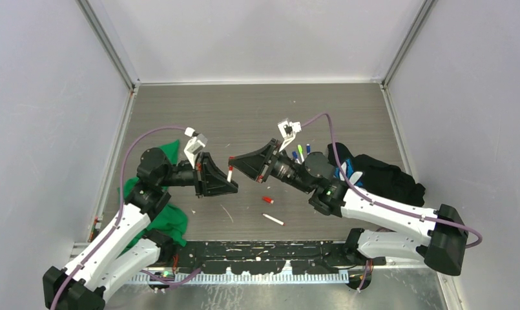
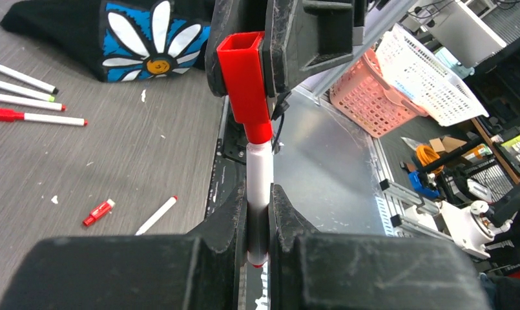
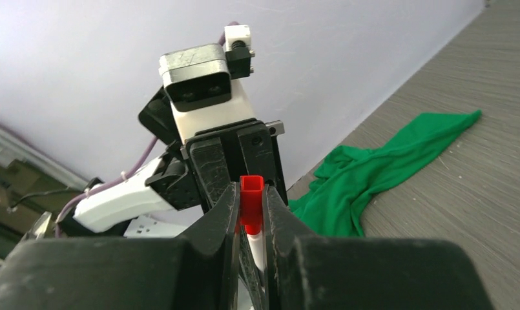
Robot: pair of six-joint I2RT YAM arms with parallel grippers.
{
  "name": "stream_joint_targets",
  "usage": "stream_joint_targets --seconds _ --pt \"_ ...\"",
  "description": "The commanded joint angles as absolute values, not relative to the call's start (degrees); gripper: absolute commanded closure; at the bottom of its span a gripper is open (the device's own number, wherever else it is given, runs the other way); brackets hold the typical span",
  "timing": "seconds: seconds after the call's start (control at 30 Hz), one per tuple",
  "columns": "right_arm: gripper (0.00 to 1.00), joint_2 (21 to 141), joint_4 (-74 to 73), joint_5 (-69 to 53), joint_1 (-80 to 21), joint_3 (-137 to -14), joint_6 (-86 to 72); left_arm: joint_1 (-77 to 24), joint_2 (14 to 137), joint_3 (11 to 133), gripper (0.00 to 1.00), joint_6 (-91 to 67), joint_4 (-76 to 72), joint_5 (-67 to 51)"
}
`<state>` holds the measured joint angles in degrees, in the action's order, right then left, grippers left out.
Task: Insert the pens into the pen caps
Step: Insert the pen cap onto the pen.
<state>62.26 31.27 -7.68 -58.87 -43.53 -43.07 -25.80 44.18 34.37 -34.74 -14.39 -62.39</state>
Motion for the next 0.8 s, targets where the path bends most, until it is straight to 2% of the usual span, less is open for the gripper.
stream_joint_targets --seconds 0.0,0.2,0.3,0.5,0.77 --pt "0.99 65.2 15.0 -11.4 -67.6 -41.9 -44.2 -23.8 43.6 39.7 1.0 -31.3 -19.0 -47.7" --pt "0.99 63.4 28.1 -14.6 -70.6 -33.0 -41.1 -23.0 43.1 39.1 1.0 -34.3 -24.1 -51.2" --pt "0.99 63.7 29.4 -19.3 -70.5 -32.3 -39.9 -22.8 43.2 38.8 1.0 -36.8 -28.9 -54.8" --pt "0.99 65.7 23.8 -27.1 -70.6 -35.9 -37.9 -22.8 42.9 38.8 1.0 -38.0 -32.2 -57.5" --pt "0.99 67.1 19.3 -29.7 -70.6 -36.5 -40.2 -22.8 41.5 39.6 1.0 -33.4 -25.8 -55.8"
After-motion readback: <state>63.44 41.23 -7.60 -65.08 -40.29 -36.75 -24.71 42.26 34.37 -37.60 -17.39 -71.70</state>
